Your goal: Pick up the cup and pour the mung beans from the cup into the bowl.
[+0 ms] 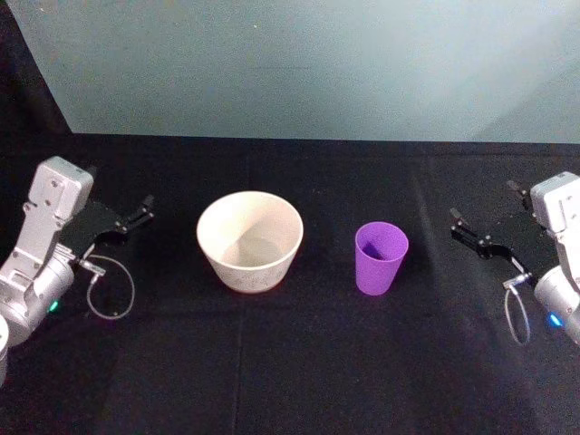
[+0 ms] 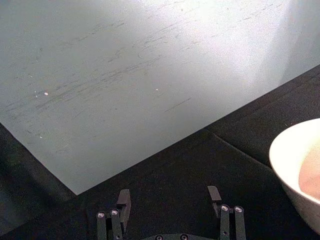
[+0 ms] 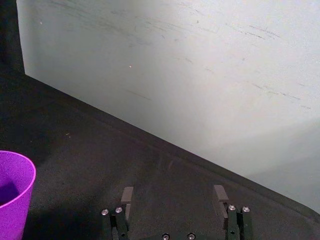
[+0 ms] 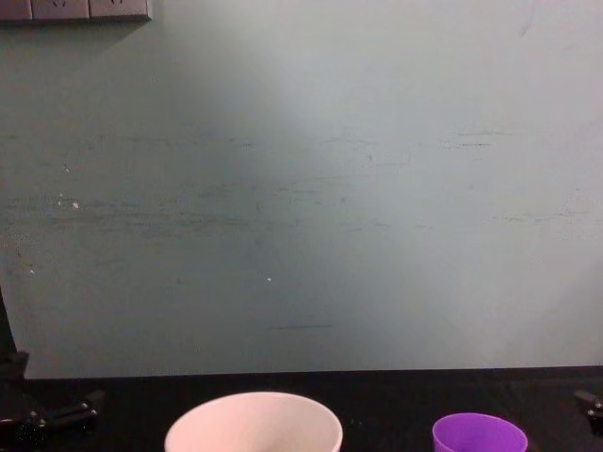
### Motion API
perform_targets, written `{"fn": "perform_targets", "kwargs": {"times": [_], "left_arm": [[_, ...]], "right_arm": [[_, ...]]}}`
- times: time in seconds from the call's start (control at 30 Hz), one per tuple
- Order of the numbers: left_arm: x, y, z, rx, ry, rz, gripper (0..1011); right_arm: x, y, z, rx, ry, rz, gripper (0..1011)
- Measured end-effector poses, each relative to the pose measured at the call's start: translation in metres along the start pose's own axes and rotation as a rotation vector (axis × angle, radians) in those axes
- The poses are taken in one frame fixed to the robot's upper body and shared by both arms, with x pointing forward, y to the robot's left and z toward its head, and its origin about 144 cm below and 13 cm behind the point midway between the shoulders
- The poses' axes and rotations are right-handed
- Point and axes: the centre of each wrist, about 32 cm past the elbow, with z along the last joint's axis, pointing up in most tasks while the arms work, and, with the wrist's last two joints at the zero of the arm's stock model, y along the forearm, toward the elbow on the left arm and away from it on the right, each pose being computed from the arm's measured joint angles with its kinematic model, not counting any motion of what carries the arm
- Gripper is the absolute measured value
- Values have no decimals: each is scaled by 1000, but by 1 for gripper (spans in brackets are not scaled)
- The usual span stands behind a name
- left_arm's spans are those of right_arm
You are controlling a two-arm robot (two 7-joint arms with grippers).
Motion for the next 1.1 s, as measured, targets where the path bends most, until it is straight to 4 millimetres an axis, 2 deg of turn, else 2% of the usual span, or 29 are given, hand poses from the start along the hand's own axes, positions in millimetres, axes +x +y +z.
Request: {"fn": "perform_targets", "kwargs": {"times": [1.1], "left_arm": [[0, 0, 0, 0, 0, 0, 1000]], "right_arm": [[0, 0, 0, 0, 0, 0, 1000]]}}
